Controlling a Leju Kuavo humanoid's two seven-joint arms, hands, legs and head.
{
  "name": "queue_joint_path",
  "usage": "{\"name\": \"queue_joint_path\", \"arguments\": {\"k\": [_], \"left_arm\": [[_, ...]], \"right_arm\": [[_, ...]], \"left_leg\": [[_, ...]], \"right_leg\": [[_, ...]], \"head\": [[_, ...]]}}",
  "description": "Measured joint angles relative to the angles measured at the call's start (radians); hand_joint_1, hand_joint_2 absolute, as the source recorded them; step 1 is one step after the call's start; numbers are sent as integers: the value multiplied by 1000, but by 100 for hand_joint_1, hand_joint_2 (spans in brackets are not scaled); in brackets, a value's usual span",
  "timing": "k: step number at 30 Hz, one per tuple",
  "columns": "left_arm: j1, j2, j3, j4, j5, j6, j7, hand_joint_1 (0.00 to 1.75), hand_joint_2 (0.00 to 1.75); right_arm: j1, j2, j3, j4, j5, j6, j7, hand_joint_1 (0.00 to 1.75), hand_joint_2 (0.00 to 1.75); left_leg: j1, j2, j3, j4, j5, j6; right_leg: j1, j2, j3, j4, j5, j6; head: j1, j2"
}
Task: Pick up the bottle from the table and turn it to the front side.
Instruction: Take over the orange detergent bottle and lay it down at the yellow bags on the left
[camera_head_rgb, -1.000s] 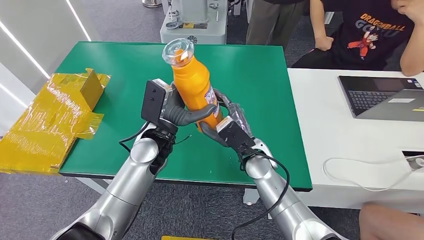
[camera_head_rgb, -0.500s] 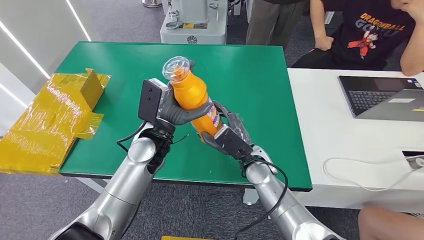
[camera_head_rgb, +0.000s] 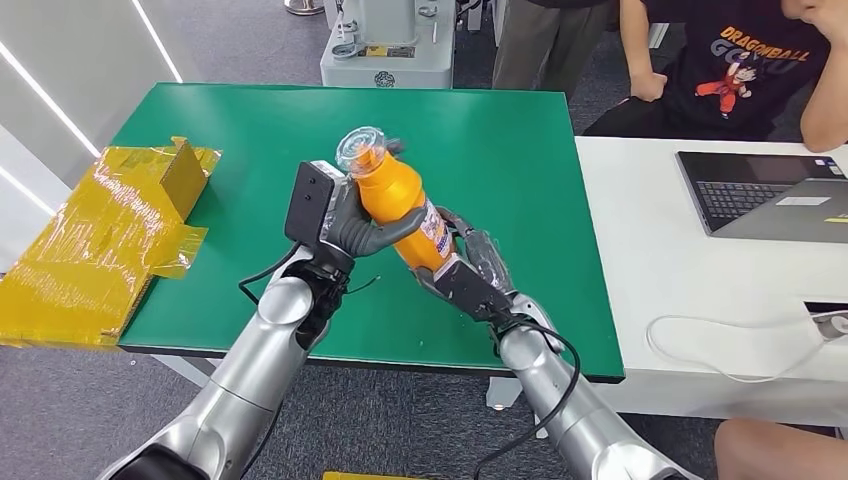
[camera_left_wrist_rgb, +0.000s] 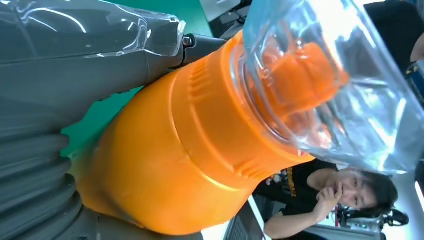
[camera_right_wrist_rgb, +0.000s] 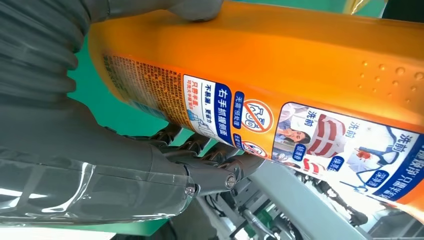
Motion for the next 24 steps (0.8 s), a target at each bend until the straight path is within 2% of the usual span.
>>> {"name": "queue_joint_path", "arguments": {"k": [17, 19, 21, 23, 24], "left_arm": [[-17, 0, 1, 37, 20, -6, 2, 175, 175], [-16, -1, 2, 37, 21, 1, -2, 175, 175], [-16, -1, 2, 37, 24, 10, -10, 175, 175], [-16, -2, 3, 37, 26, 18, -17, 175, 175], [-15, -3, 4, 37, 26, 21, -18, 175, 175]], "right_arm": [[-14, -10, 0, 14, 42, -54, 3, 175, 175], [-15, -10, 0, 16, 51, -64, 4, 162, 175], [-16, -10, 0, 18, 61, -81, 7, 76, 175], [-17, -10, 0, 19, 65, -96, 9, 1, 175], [-17, -10, 0, 20, 67, -104, 11, 0, 175]], "left_leg": [[0, 0, 0, 0, 0, 0], [0, 0, 0, 0, 0, 0], [0, 0, 0, 0, 0, 0], [0, 0, 0, 0, 0, 0], [0, 0, 0, 0, 0, 0]], "right_leg": [[0, 0, 0, 0, 0, 0], [0, 0, 0, 0, 0, 0], [0, 0, 0, 0, 0, 0], [0, 0, 0, 0, 0, 0], [0, 0, 0, 0, 0, 0]], "head": [[0, 0], [0, 0], [0, 0], [0, 0], [0, 0]]}}
